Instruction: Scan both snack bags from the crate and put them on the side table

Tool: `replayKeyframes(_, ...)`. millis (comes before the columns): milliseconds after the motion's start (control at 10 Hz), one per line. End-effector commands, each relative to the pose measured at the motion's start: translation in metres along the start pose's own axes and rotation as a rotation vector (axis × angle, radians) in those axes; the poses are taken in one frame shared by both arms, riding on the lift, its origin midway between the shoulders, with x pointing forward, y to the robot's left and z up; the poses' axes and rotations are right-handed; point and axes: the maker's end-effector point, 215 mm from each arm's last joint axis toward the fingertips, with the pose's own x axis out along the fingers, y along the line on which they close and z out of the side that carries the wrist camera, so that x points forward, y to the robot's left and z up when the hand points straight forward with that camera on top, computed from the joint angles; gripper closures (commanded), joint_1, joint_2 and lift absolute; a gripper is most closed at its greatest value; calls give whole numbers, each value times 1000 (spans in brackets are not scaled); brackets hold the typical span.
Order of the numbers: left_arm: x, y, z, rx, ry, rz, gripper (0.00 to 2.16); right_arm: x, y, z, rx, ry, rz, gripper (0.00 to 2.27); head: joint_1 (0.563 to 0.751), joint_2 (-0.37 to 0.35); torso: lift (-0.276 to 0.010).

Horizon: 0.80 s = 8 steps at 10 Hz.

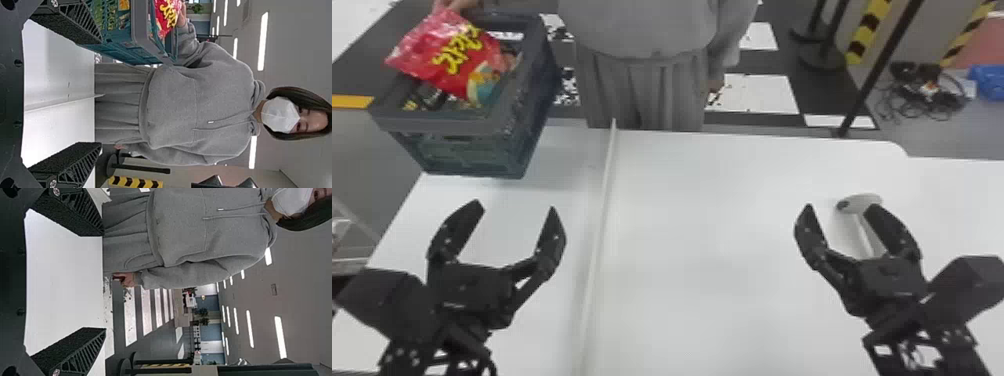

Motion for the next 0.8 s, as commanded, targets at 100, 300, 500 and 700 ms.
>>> replayKeyframes(100, 1, -3, -1, -5, 1, -16, 70, 0, 0, 0, 0, 0, 0, 66, 695, -34, -87)
replayKeyframes(300, 1, -3, -1, -11, 1, -18, 70, 1, 0, 0, 0, -2, 0, 66, 695, -37, -87)
replayKeyframes(500, 2, -4, -2, -14, 3, -23, 70, 1, 0, 0, 1, 0, 0, 66, 695, -38, -87)
replayKeyframes(700, 2, -4, -5, -16, 14, -22, 70, 1, 0, 1, 0, -3, 1, 66, 695, -39, -87)
